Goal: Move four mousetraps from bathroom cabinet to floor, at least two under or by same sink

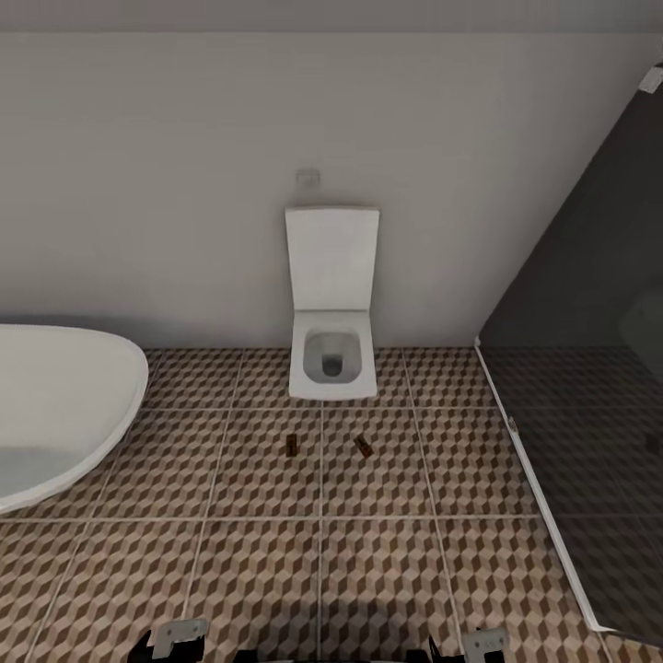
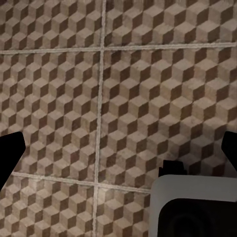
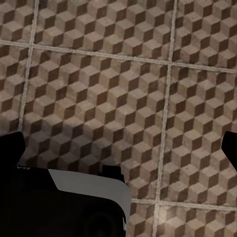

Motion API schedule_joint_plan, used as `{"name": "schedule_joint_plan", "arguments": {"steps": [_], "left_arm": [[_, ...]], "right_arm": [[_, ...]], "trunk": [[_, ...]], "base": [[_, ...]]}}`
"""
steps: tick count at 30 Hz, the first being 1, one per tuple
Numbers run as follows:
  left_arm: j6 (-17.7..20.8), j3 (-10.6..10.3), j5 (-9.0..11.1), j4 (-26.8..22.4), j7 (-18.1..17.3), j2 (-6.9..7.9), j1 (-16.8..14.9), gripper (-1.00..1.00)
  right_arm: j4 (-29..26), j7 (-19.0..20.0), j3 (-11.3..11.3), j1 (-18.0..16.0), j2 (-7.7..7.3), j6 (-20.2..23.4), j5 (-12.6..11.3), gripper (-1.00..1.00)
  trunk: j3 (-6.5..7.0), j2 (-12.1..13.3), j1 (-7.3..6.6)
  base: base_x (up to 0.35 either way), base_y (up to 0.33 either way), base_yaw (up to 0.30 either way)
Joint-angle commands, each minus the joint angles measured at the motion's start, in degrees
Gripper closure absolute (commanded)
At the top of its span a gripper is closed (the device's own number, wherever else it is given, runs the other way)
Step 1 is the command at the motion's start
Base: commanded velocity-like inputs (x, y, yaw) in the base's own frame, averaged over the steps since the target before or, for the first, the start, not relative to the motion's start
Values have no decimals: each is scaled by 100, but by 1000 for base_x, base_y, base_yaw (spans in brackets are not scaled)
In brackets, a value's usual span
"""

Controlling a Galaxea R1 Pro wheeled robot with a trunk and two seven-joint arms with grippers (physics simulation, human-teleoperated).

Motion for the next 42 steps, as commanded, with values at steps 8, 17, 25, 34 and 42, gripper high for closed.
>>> {"name": "schedule_joint_plan", "arguments": {"steps": [8,17,25,34,42], "left_arm": [[-26,-48,22,18,15,-4,-7,-100],[-20,-48,22,18,3,-4,-6,-100],[-17,-48,22,18,0,-9,-3,-100],[-17,-48,22,18,-7,-25,0,-100],[-17,-48,22,18,-9,-36,2,-100]], "right_arm": [[6,-29,-33,-4,1,-19,61,-100],[7,-26,-33,-4,1,-19,61,-100],[8,-26,-33,-4,1,-19,61,-100],[8,-26,-33,-4,1,-19,61,-100],[8,-27,-33,-4,1,-19,61,-100]], "trunk": [[68,-9,3],[152,-9,3],[226,-9,3],[310,-9,3],[385,-9,3]], "base": [[0,0,0],[0,0,0],[0,0,0],[0,0,0],[0,0,0]]}}
